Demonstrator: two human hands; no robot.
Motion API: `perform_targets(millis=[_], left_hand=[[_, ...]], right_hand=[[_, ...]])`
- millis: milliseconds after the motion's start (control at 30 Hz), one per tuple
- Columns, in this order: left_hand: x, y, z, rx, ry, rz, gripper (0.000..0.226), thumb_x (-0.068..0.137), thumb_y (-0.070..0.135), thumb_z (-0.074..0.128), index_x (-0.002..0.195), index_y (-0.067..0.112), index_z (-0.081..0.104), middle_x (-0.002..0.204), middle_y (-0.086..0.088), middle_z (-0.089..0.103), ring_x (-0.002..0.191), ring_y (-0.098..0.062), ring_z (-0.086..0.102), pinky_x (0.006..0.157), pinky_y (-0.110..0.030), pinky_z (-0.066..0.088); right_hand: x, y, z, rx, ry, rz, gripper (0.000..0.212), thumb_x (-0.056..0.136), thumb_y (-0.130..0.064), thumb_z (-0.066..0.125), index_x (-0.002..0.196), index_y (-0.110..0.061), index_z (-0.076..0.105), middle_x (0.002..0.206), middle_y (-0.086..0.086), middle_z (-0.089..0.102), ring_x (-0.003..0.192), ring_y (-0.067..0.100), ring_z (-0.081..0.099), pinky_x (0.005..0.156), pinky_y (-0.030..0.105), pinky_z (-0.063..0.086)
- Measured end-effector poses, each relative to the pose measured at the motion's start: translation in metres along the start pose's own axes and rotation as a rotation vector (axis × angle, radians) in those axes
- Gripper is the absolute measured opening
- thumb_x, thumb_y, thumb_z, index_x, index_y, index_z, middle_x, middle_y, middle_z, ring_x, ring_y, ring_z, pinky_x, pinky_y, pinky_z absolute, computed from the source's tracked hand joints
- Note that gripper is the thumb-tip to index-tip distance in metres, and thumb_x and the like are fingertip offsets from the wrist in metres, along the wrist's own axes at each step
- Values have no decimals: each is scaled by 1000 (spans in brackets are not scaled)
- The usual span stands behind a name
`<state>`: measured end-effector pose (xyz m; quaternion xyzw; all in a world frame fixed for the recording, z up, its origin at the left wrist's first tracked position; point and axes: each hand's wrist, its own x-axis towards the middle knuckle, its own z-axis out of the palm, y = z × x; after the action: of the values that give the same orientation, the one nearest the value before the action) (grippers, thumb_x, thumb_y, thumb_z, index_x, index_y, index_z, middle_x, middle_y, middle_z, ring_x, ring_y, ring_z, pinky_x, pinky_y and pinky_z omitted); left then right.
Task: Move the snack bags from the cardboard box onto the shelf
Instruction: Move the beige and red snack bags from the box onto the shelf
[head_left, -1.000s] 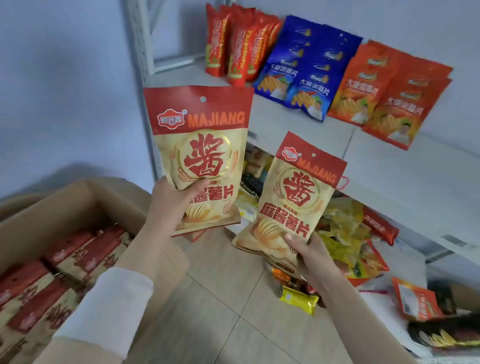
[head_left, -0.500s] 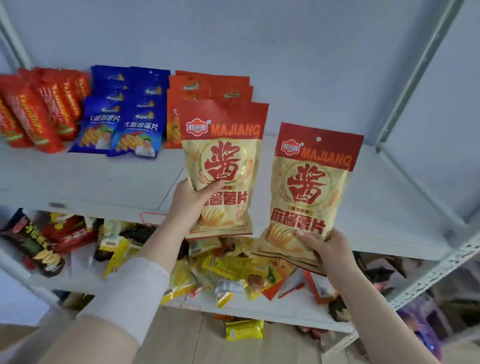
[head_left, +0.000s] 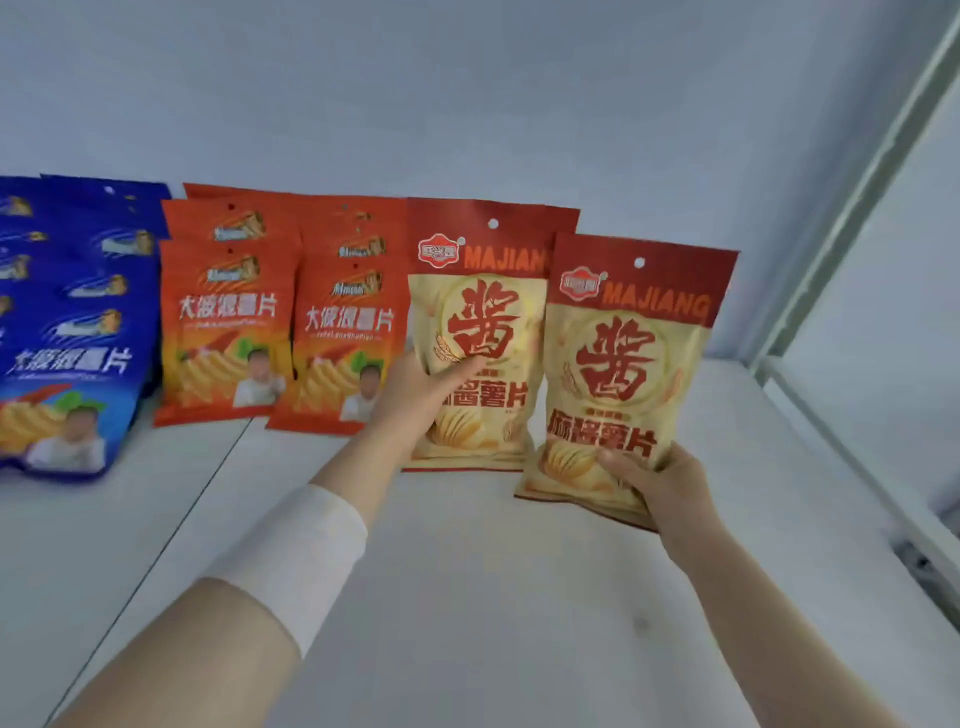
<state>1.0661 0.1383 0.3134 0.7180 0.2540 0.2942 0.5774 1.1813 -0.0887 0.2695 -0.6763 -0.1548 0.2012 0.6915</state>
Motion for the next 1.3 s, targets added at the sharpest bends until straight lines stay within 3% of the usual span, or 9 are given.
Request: perform_targets(millis=[67, 167, 267, 533, 800, 967, 1067, 1200, 1300], left_hand=[[40, -1, 8, -10, -44, 3, 20, 71, 47, 73, 83, 39, 60, 73, 33, 67, 69, 15, 62, 52, -2, 44], [93, -14, 20, -42, -56, -49, 32, 70, 57, 67, 93, 35, 63, 92, 14, 73, 91, -4, 67, 75, -24, 53], [134, -31, 27, -43, -46, -83, 18, 84, 46, 62, 96, 32, 64, 101, 5, 71, 99, -15, 65, 90, -37, 51], [191, -41, 22, -27, 44, -118, 15, 87, 37, 62, 100, 29, 62, 86, 15, 68, 79, 3, 63, 62, -13, 48], [203, -44, 32, 124, 296, -138, 48, 83, 41, 65, 116, 7, 55, 108, -2, 64, 96, -17, 61, 79, -31, 50], [192, -44, 44, 213, 502, -97, 44, 85, 39, 63, 113, 7, 50, 110, -5, 63, 104, -22, 59, 83, -28, 45], [186, -44, 51, 196, 552, -90, 52, 87, 36, 62, 127, 7, 45, 123, -5, 58, 115, -21, 54, 87, -22, 42], [178, -45, 60, 295, 560, -96, 80, 86, 37, 63, 147, 10, 19, 149, -10, 32, 139, -24, 28, 111, -34, 28], [159, -44, 69, 465, 534, 39, 86, 85, 36, 63, 148, 7, 12, 155, -14, 16, 144, -25, 14, 114, -36, 20]], right_hand=[[45, 3, 7, -17, 4, 13, 25, 63, -12, 81, 85, -15, 69, 74, -3, 75, 67, 11, 71, 51, 15, 52], [104, 11, 16, -43, 7, 26, 23, 66, -14, 81, 84, -19, 68, 71, -8, 74, 65, 6, 70, 49, 12, 50], [145, 20, 25, -33, 13, 37, 23, 66, -16, 81, 84, -21, 67, 72, -11, 74, 67, 3, 70, 50, 10, 49], [213, 18, 49, -61, -36, 37, 20, 67, -17, 81, 79, -22, 66, 66, -16, 71, 61, -2, 67, 48, 8, 47], [240, 19, 65, -124, -36, -34, 27, 66, -20, 82, 82, -29, 63, 67, -22, 70, 64, -8, 65, 48, 6, 46], [237, 22, 73, -199, 98, -90, 52, 66, -29, 82, 104, -24, 46, 88, -16, 60, 81, -1, 59, 61, 15, 44], [232, 25, 77, -203, 137, -94, 59, 68, -29, 81, 112, -24, 42, 92, -16, 56, 87, 2, 58, 71, 22, 48], [225, 21, 80, -233, 157, -103, 76, 71, -31, 79, 131, -21, 35, 111, -7, 54, 96, 5, 55, 79, 27, 50], [214, 18, 80, -301, 201, -107, 90, 74, -34, 76, 143, -17, 22, 137, 2, 42, 126, 15, 42, 100, 38, 44]])
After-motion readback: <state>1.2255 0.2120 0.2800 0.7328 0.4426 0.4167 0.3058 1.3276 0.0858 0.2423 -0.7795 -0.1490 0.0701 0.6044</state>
